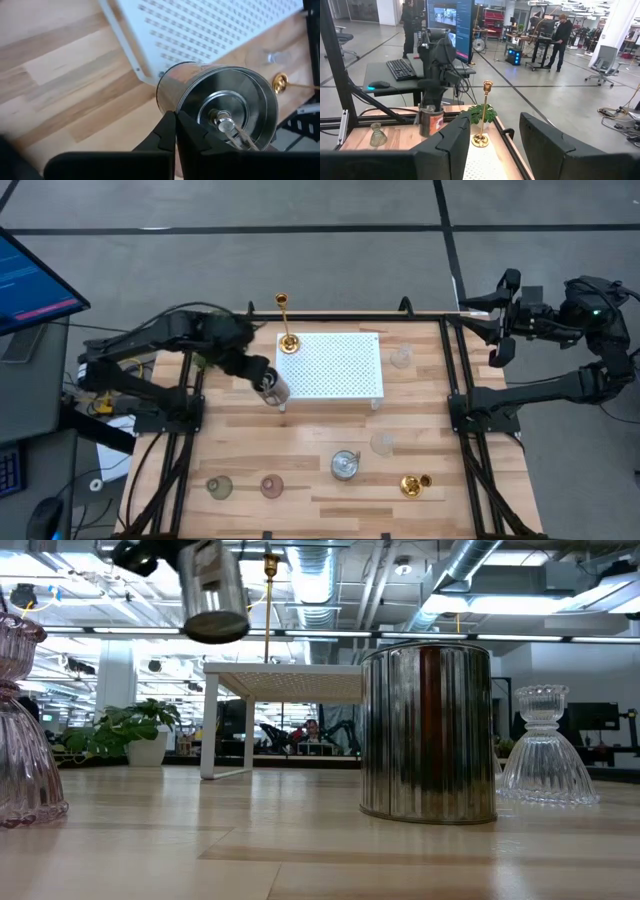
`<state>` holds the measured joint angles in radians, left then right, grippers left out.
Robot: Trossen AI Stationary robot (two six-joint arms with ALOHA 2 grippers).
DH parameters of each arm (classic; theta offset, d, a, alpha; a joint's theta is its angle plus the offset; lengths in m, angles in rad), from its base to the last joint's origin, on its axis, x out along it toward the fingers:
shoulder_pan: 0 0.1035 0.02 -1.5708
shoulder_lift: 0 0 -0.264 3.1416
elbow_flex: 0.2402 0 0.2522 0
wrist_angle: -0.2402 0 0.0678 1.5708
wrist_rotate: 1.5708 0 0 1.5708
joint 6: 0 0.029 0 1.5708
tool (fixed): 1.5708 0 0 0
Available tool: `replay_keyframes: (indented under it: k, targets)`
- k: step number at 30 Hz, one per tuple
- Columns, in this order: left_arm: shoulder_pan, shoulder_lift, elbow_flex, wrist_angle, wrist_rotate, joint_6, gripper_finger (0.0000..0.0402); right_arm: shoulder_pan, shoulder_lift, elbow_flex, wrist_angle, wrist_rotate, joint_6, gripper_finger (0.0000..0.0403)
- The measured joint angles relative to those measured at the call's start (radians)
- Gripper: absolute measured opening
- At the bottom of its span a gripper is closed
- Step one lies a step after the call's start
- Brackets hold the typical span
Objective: Pick & Place candle stick holders
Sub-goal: Put the top silver scented candle on the shelf
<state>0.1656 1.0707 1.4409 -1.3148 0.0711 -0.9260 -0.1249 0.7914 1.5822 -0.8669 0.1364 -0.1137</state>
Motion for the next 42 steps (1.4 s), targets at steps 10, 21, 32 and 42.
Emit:
replay_keyframes:
  k: [10,21,32,42]
  targets:
    - [-0.132,0.095,0.079,0.006,-0.255,-0.168,0.0001,0.0,0.0,0.0,-0.001,-0.001,-0.016,0.0161]
    - [-0.168,0.187,0.079,0.052,-0.337,-0.235,0.0001,0.0,0.0,0.0,-0.002,-0.002,-0.027,0.0161]
    - [-0.165,0.205,0.079,0.07,-0.411,-0.278,0.0001,0.0,0.0,0.0,-0.027,-0.006,-0.027,0.0161]
    - [-0.165,0.205,0.079,0.081,-0.408,-0.283,0.0002,0.0,0.002,0.0,-0.027,-0.006,-0.024,0.0161]
